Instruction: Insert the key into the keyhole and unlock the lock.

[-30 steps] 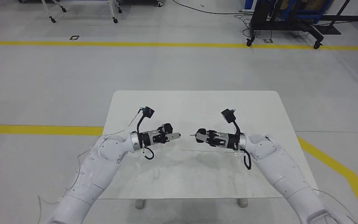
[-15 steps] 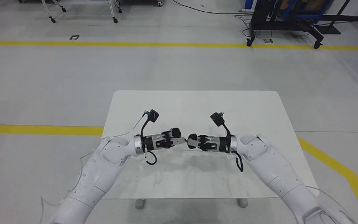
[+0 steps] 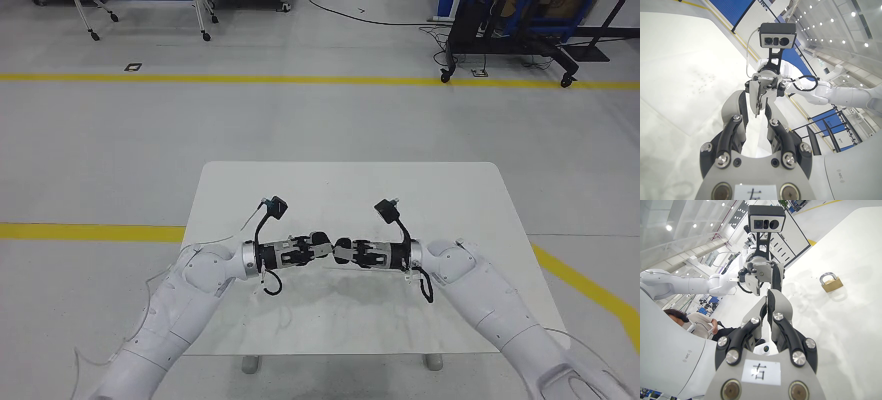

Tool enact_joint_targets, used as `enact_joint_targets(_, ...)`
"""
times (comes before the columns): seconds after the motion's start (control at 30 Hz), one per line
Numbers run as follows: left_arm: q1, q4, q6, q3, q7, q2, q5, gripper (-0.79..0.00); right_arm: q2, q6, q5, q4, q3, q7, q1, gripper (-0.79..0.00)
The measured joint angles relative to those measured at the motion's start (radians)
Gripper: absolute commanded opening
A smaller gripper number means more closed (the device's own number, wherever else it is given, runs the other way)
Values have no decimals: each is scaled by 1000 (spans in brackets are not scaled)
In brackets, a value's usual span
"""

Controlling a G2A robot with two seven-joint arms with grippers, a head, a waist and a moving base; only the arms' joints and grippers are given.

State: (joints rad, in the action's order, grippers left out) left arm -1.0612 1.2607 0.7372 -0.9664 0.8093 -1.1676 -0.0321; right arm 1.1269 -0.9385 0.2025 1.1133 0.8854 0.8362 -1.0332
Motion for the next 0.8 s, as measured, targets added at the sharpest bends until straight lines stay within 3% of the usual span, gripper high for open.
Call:
enact_joint_targets(0.17, 4, -3, 6, 3, 4, 1, -4, -643, 0, 3, 9, -6, 0, -2, 3, -785)
enact_joint_targets(0.37, 7, -7, 7, 7, 11, 2, -14, -785, 1, -3, 14, -10, -2, -6, 6, -785)
enact_joint_targets(0.57, 12, -12, 6, 13, 18, 2, -24, -785, 2, -4, 16, -12, -5, -8, 8, -785)
enact_joint_targets(0.6, 13, -13, 6, 13, 16, 2, -24, -785, 2, -4, 14, -12, -7, -7, 10, -517)
enact_joint_targets(0.63, 13, -14, 6, 13, 16, 2, -24, -785, 2, -1, 6, -13, -9, -4, 12, -132)
enact_joint_targets(0.67, 14, -15, 6, 13, 15, 2, -23, -785, 2, 3, -5, -14, -10, -4, 14, 0)
enact_joint_targets(0.8, 14, -17, 8, 10, 8, 4, -15, -785, 3, 9, -15, -13, -12, -6, 16, 0)
